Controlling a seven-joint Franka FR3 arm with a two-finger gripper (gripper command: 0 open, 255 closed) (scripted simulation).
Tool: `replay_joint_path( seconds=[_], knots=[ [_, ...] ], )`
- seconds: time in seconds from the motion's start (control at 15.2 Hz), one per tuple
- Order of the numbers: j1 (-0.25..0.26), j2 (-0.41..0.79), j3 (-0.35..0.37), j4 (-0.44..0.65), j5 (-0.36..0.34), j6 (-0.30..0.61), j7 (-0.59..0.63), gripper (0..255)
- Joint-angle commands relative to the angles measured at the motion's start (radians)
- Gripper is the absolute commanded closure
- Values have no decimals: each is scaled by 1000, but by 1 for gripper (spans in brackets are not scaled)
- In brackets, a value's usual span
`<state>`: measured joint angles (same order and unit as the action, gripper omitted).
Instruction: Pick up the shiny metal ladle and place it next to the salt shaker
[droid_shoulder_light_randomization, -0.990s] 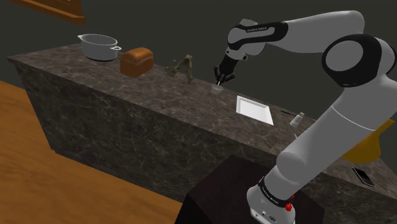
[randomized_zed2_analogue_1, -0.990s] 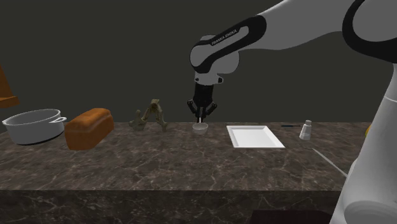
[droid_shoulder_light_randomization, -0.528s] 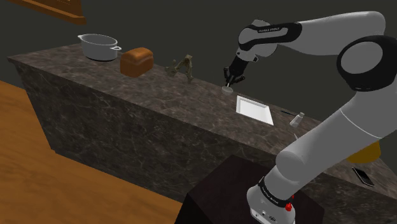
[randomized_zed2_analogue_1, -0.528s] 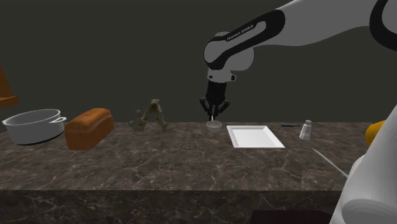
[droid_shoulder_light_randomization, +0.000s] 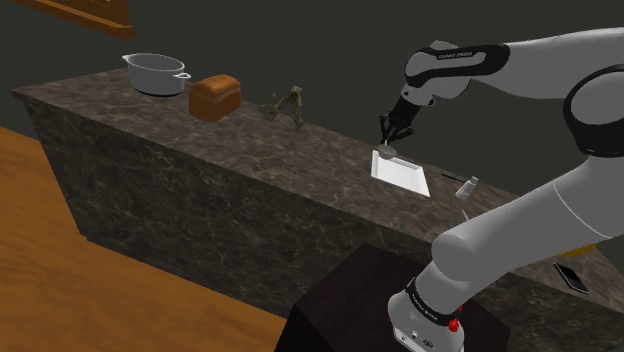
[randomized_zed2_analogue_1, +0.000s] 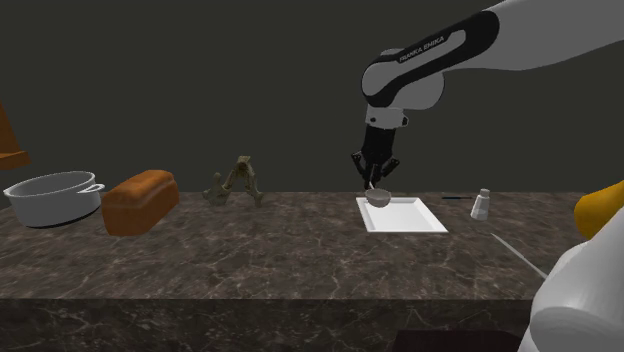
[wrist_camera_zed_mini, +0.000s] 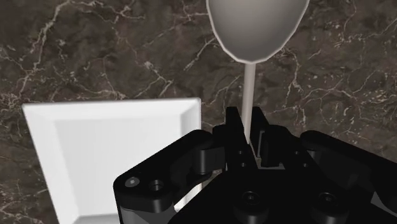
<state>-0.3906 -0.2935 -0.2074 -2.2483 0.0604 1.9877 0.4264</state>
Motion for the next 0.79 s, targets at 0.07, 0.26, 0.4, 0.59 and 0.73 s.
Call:
replay_joint_path(
  seconds=[0.07,0.26,0.4,0.59,0.73],
  knots=[
    [-33,-49,-43,-43,-24,-10,-63,255],
    [-67,-91,-87,-74,-51,-24,-123,255],
    [-91,-115,-117,-89,-69,-35,-165,255],
    [-125,-142,-165,-102,-99,-51,-229,255],
    [-148,-155,-198,-105,-118,-61,-274,255]
  ],
)
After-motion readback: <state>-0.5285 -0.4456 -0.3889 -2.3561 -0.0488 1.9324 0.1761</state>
